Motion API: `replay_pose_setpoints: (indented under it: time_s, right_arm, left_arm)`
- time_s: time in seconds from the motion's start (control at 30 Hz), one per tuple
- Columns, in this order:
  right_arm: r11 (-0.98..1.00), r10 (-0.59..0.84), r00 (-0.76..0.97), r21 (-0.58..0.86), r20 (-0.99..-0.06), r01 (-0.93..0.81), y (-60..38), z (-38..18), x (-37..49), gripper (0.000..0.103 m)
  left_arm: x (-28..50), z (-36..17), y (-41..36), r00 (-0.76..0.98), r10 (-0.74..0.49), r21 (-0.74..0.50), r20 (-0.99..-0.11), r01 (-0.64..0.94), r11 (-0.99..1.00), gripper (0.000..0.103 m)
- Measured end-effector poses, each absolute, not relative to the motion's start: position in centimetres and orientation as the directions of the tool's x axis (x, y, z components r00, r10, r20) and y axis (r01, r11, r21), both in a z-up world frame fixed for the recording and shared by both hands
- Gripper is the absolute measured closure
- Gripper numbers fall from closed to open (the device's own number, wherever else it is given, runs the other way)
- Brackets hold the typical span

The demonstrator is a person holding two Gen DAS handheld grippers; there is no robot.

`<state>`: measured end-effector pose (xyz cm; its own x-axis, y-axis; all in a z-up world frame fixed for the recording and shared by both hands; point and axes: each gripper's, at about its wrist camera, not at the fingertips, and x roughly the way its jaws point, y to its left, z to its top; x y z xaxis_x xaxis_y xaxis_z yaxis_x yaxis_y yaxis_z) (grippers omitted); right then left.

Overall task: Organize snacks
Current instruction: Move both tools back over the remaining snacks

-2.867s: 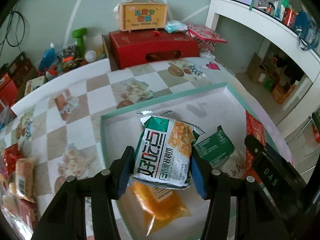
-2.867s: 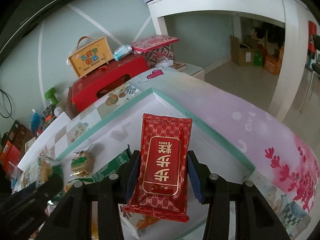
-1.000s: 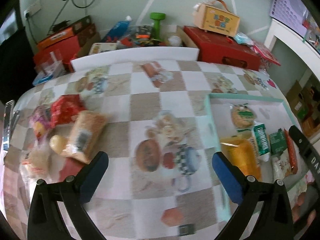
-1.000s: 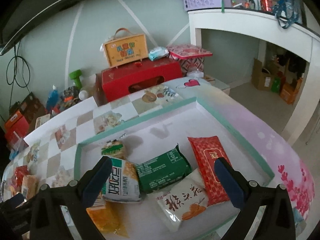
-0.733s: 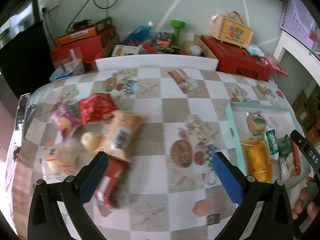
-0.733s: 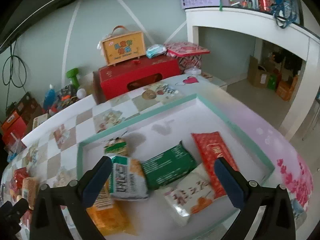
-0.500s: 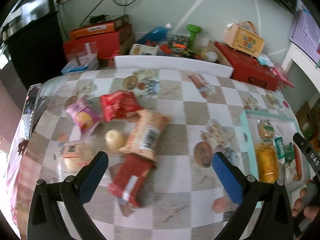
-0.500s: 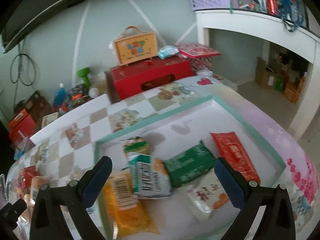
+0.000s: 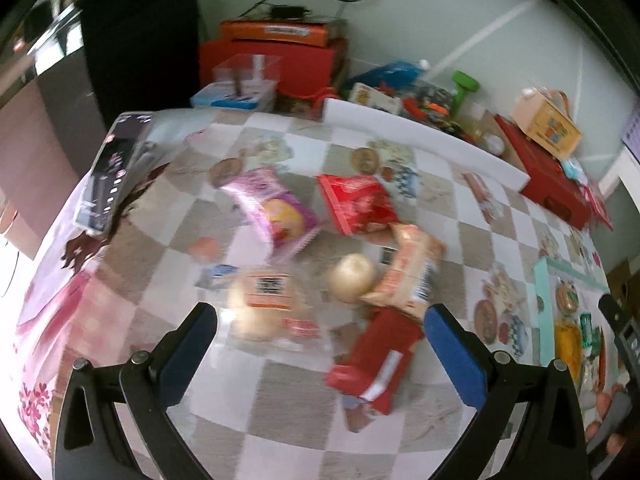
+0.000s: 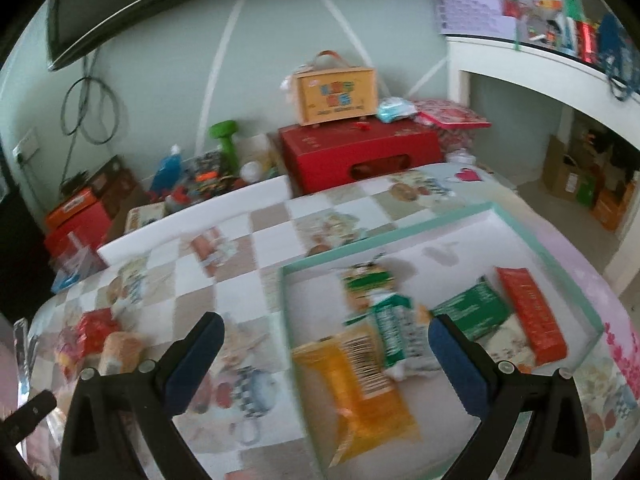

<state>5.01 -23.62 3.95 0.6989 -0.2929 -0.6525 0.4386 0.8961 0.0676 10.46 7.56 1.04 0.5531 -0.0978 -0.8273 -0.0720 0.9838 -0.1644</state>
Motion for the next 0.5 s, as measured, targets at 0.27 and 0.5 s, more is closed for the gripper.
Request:
replay_pose_setpoints:
  time_s: [0.27,0.5]
  right_arm:
    - [0.94,-0.221,0.688,0.036,-0.691,0.338,-18.5,2.9,6.4,0.0]
    - [0.969,-0.147,0.642,0.019,-0.753,0.244,-14.0,0.8,7.8,0.0]
  left_arm:
    - [10.9,0.2,12.6,0.52,-0.096,-0.205,-0.849,-0.157,0.966,0.0]
    - [11.4,-1.1,14.1,0.477,-0.119,-0.23,-0.871,-0.18,0.956,0.0]
